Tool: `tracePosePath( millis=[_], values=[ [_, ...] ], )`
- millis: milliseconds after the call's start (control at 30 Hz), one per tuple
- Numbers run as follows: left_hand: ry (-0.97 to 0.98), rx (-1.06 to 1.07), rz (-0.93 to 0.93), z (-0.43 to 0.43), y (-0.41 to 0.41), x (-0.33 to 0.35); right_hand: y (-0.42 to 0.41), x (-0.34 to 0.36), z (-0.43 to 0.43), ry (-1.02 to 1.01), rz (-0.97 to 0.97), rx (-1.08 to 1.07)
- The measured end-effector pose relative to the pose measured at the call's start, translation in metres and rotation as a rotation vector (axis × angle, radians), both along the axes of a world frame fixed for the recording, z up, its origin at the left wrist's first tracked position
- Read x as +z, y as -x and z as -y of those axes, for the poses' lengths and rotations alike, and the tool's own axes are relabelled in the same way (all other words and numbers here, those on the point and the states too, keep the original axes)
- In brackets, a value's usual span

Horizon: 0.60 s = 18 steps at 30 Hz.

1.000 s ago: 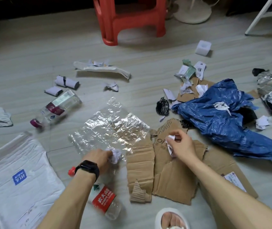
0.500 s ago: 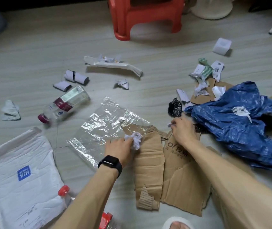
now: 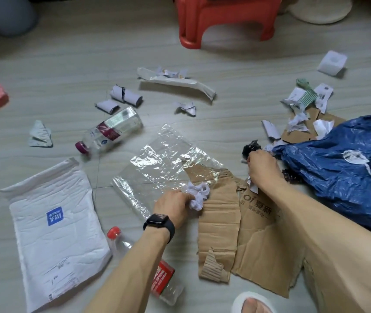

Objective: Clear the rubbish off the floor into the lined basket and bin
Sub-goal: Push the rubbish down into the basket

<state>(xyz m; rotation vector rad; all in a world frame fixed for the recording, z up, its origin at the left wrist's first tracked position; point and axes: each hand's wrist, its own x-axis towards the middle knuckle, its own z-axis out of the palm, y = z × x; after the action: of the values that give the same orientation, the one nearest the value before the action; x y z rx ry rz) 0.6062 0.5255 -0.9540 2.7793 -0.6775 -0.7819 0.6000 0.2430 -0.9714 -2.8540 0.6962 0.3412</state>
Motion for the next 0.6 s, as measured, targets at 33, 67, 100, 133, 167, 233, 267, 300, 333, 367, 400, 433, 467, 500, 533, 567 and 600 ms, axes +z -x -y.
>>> tracePosePath(
  millis=[33, 67, 100, 133, 167, 233, 267, 300, 333, 367, 400, 433, 467, 500, 533, 567, 600],
  values=[
    [0.032, 0.018, -0.011, -0.004, 0.001, 0.006, 0.001, 0.006, -0.001, -0.01, -0.034, 0.029],
    [0.061, 0.034, -0.004, -0.009, 0.001, 0.012, 0.003, 0.012, -0.003, -0.049, -0.063, 0.021],
    [0.089, 0.053, 0.023, -0.016, 0.001, 0.022, 0.005, 0.022, -0.007, -0.11, -0.077, -0.002],
    [0.117, 0.078, 0.052, -0.024, 0.001, 0.031, 0.01, 0.031, -0.012, -0.177, -0.066, -0.026],
    [0.14, 0.1, 0.081, -0.033, 0.0, 0.043, 0.017, 0.041, -0.02, -0.24, -0.016, -0.048],
    [0.147, 0.117, 0.13, -0.055, -0.004, 0.072, 0.032, 0.064, -0.042, -0.346, 0.087, -0.049],
    [0.133, 0.115, 0.149, -0.068, -0.007, 0.087, 0.039, 0.077, -0.055, -0.387, 0.114, -0.017],
    [0.112, 0.115, 0.168, -0.084, -0.009, 0.106, 0.046, 0.093, -0.072, -0.427, 0.144, 0.032],
    [0.094, 0.128, 0.196, -0.106, -0.009, 0.131, 0.053, 0.114, -0.092, -0.461, 0.174, 0.089],
    [0.083, 0.149, 0.221, -0.125, -0.009, 0.151, 0.058, 0.131, -0.109, -0.495, 0.203, 0.136],
    [0.084, 0.192, 0.251, -0.146, -0.006, 0.171, 0.062, 0.151, -0.129, -0.522, 0.234, 0.183],
    [0.093, 0.253, 0.29, -0.171, 0.002, 0.193, 0.067, 0.174, -0.15, -0.552, 0.269, 0.24],
    [0.107, 0.318, 0.315, -0.193, 0.011, 0.21, 0.071, 0.194, -0.17, -0.576, 0.29, 0.288],
    [0.129, 0.381, 0.333, -0.214, 0.022, 0.224, 0.074, 0.211, -0.187, -0.609, 0.308, 0.334],
    [0.16, 0.444, 0.345, -0.234, 0.036, 0.237, 0.077, 0.231, -0.205, -0.639, 0.319, 0.379],
    [0.194, 0.51, 0.361, -0.255, 0.052, 0.248, 0.081, 0.249, -0.223, -0.665, 0.337, 0.426],
    [0.212, 0.573, 0.387, -0.281, 0.075, 0.263, 0.086, 0.273, -0.246, -0.68, 0.358, 0.486]
  ],
)
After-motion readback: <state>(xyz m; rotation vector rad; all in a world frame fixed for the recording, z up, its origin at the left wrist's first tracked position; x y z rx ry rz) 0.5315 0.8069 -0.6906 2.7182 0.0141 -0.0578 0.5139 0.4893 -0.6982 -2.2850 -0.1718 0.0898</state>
